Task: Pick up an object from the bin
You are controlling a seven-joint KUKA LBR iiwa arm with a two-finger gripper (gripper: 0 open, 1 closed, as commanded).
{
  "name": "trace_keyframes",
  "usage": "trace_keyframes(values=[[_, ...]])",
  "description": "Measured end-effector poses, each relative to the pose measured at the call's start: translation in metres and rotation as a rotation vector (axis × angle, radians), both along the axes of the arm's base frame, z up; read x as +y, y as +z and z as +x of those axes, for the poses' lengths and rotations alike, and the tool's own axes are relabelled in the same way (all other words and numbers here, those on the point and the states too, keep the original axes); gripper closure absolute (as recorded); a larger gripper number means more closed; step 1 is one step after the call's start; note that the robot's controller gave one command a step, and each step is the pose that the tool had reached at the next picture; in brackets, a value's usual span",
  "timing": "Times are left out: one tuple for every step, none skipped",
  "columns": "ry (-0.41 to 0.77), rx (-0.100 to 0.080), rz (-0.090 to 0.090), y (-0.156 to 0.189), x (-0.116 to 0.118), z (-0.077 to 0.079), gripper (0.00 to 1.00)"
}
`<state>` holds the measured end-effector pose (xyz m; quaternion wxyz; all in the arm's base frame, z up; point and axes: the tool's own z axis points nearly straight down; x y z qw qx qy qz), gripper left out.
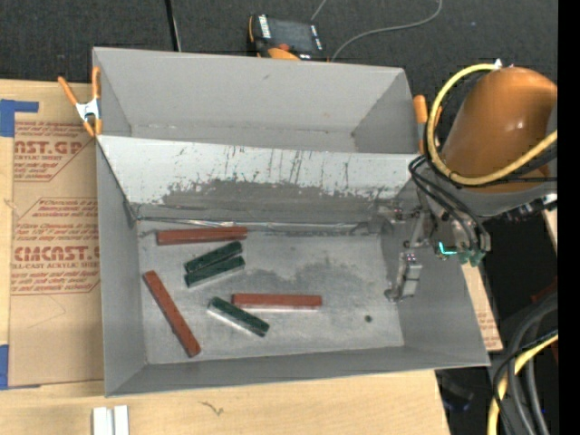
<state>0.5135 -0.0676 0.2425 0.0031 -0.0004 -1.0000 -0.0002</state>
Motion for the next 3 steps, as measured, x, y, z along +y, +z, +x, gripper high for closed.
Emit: trace_keyframes(values=[[0.167, 0.000, 0.002, -0.139, 0.042, 0.000, 0.00], [0.200, -0.007, 0.002, -0.175, 0.072, 0.028, 0.00], [0.198, -0.007, 0.000, -0.172, 0.071, 0.028, 1.00]])
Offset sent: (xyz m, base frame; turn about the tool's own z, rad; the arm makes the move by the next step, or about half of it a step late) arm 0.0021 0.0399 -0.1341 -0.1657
